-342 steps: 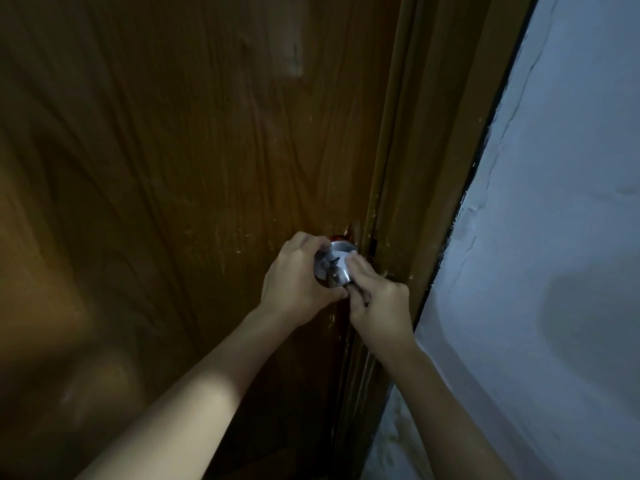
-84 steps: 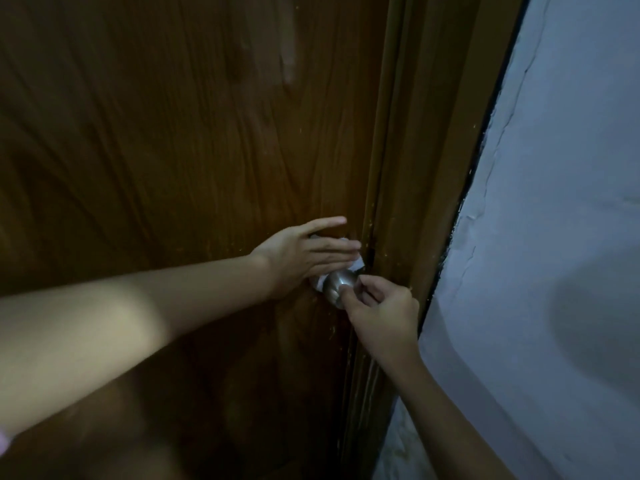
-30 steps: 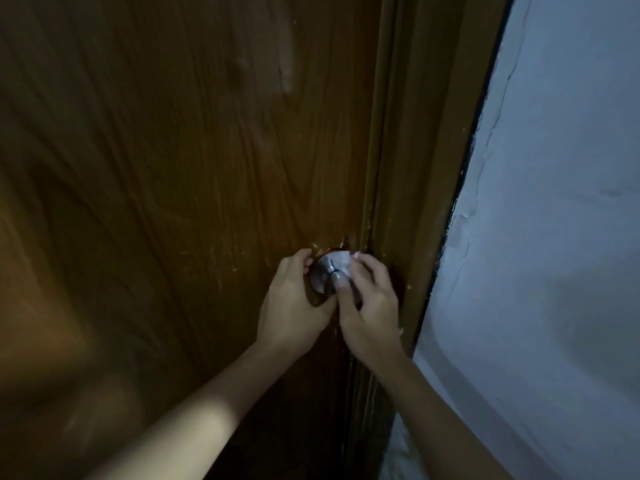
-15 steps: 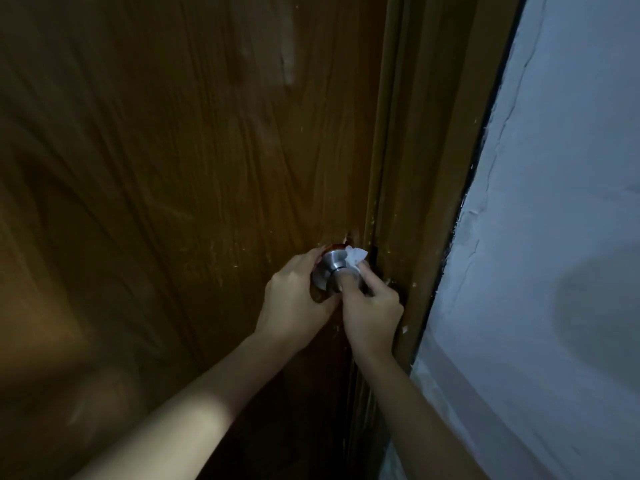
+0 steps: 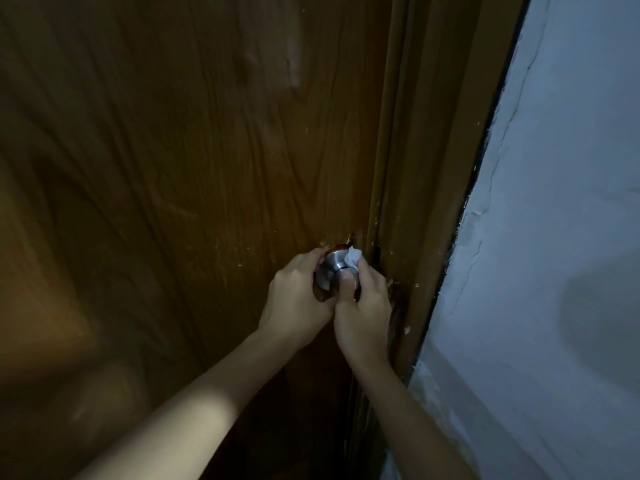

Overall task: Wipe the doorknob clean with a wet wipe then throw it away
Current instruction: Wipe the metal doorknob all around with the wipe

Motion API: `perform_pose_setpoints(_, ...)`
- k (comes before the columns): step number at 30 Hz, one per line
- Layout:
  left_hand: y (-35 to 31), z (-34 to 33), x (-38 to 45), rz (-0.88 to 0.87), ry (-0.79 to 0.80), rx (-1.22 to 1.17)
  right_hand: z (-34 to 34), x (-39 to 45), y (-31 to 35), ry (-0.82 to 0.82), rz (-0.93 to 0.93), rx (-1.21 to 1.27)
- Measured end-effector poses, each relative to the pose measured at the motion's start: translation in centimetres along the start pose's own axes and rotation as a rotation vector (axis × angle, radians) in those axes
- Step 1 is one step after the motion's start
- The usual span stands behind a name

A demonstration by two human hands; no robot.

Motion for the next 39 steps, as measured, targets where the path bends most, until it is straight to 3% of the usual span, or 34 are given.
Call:
perform_pose_setpoints(3, 0.1, -0.1, -0.1, 0.006, -0.023, 0.003, 0.1, -0.3, 0.4, -0.044, -0.088, 0.050)
perform_pose_setpoints(6, 0.1, -0.2, -0.2, 0.014, -0.018, 0.003, 0.7, 0.4, 1.0, -0.033, -0.314, 0.205)
perform_pose_setpoints(10, 0.4, -0.3, -0.2, 0.022, -0.013, -0.024, 1.0, 1.6, 1.1, 0.114, -0.831, 0.619)
perform_pose_setpoints(14, 0.7, -0.3, -0.3, 0.030, 0.004, -0.050, 1.5, 2.0, 1.0, 0.189, -1.028, 0.943)
perform_pose_setpoints(21, 1.6, 0.5, -0.8, 0.074, -0.004, -0.136, 1.0, 2.1, 1.2, 0.307, -1.139, 1.199)
perform_pose_setpoints(25, 1.6, 0.5, -2.0, 0.409, -0.061, -0.279, 0.8, 2.4, 1.0, 0.310, -1.193, 1.191)
perform_pose_setpoints(29, 0.5, 0.1, -0.6, 0.954, 0.210, -0.592, 0.7, 2.3, 0.5, 0.412, -1.171, 1.042)
perform_pose_setpoints(33, 0.0, -0.9, 0.1, 1.001, 0.272, -0.639, 1.4, 2.6, 0.1, 0.446, -1.138, 0.849)
perform_pose_setpoints(39, 0.1, -1.9, 0.4, 1.134, 0.184, -0.782, 2.3, 2.4, 0.4, 0.435, -1.140, 0.707)
Point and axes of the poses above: each hand's wrist, its own x-axis towards the middle knuckle, its own z-axis out of the back of the hand, y = z × x, the point moved 1 cm from there along x, towards the middle knuckle, and after that the axes turned 9 degrees about -y, right-handed, at the moved point
